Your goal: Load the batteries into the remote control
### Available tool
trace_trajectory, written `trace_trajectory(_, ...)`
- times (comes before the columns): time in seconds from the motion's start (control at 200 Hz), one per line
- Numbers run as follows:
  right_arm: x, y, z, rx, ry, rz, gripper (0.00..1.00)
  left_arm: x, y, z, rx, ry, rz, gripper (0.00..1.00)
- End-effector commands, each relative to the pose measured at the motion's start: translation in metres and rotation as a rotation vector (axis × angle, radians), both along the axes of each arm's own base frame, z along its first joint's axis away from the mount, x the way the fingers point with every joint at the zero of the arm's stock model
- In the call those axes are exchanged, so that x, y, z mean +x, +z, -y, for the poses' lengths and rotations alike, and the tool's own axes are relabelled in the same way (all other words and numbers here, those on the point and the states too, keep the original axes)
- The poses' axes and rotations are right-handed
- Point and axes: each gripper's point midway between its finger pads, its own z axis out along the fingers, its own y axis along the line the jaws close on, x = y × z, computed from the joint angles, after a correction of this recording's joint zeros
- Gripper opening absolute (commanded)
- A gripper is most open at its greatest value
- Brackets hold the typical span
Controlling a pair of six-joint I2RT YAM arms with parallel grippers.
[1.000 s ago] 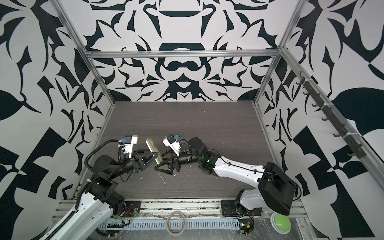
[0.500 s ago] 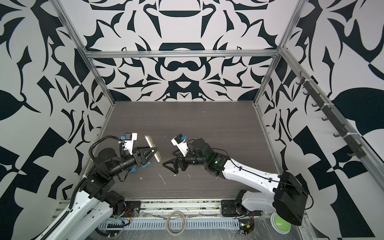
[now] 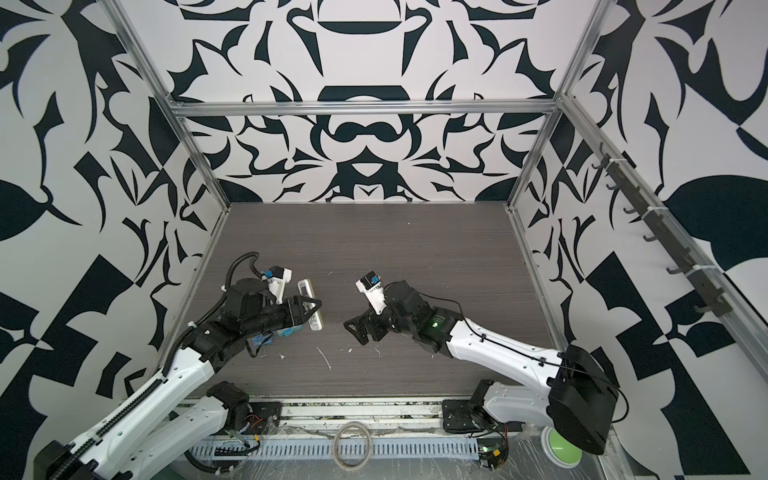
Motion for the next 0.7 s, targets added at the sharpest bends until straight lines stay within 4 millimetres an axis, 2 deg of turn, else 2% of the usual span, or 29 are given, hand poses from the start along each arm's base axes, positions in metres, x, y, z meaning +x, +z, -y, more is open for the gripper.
trace_trajectory(0.0,0.008,-0.004,0.007,-0.036,-0.033,0.044,0.99,0.003,-0.002,-0.004,0.019,0.038,-0.018,0.21)
trace_trajectory(0.33,0.010,-0.017,0.011,-0.096,-0.023,0.047,0.99,0.003,-0.032,-0.017,0.154,0.106,-0.124,0.21)
trace_trajectory(0.695,0.012,-0.026,0.012,-0.121,-0.018,0.042,0.99,0.000,-0.061,-0.007,0.313,0.093,-0.173,0.21)
